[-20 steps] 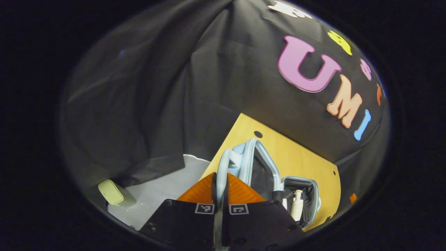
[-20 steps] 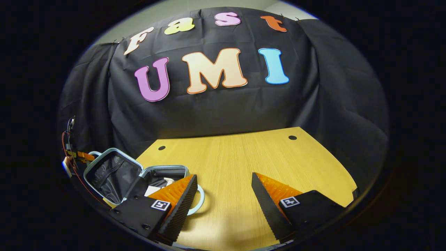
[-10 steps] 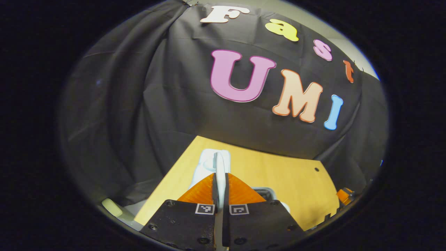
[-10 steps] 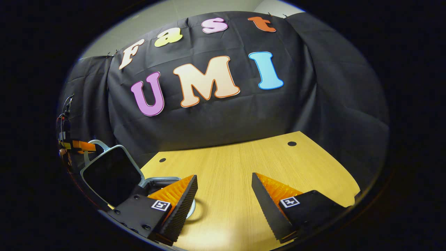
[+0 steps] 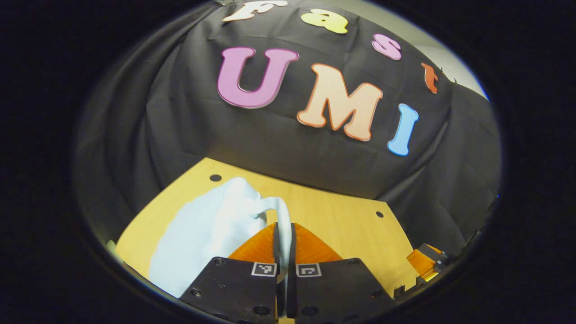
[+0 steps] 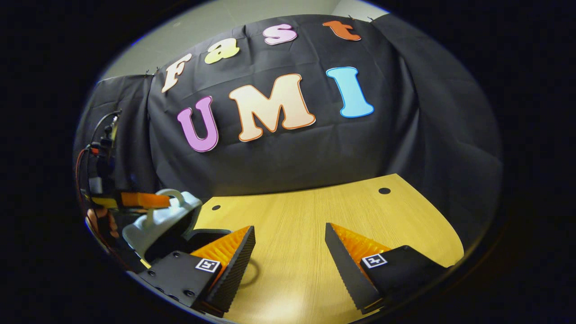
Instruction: First open the suitcase, pack the skin care products into it, and then close the suitcase.
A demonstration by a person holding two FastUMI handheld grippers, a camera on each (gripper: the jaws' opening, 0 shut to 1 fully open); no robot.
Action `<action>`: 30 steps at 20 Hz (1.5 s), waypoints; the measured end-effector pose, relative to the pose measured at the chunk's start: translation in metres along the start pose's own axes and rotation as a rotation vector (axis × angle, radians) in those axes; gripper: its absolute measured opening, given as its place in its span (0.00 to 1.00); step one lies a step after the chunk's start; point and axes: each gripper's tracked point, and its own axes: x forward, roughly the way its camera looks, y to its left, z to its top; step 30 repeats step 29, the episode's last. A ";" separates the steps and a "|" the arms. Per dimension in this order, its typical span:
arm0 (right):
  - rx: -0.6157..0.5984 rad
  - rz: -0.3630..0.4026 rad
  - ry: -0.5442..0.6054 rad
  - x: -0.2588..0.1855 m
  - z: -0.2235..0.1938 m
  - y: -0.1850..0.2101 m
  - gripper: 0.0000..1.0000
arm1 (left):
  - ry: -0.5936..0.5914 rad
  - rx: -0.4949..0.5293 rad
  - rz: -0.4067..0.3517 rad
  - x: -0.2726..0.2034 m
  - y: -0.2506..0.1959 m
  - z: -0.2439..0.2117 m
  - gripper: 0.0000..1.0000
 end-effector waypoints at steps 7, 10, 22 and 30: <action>0.032 -0.001 0.008 -0.001 -0.005 -0.030 0.98 | 0.102 0.071 0.022 0.058 -0.034 -0.097 0.02; 0.030 -0.001 0.018 0.000 -0.010 -0.035 0.98 | 0.125 0.135 0.029 0.062 -0.036 -0.124 0.01; 0.034 0.016 -0.024 -0.001 0.002 -0.024 0.98 | 0.034 0.248 -0.068 0.048 -0.071 -0.116 0.86; 0.024 0.008 -0.101 -0.012 0.027 -0.008 0.98 | -0.169 0.239 -0.022 -0.011 -0.053 -0.031 0.96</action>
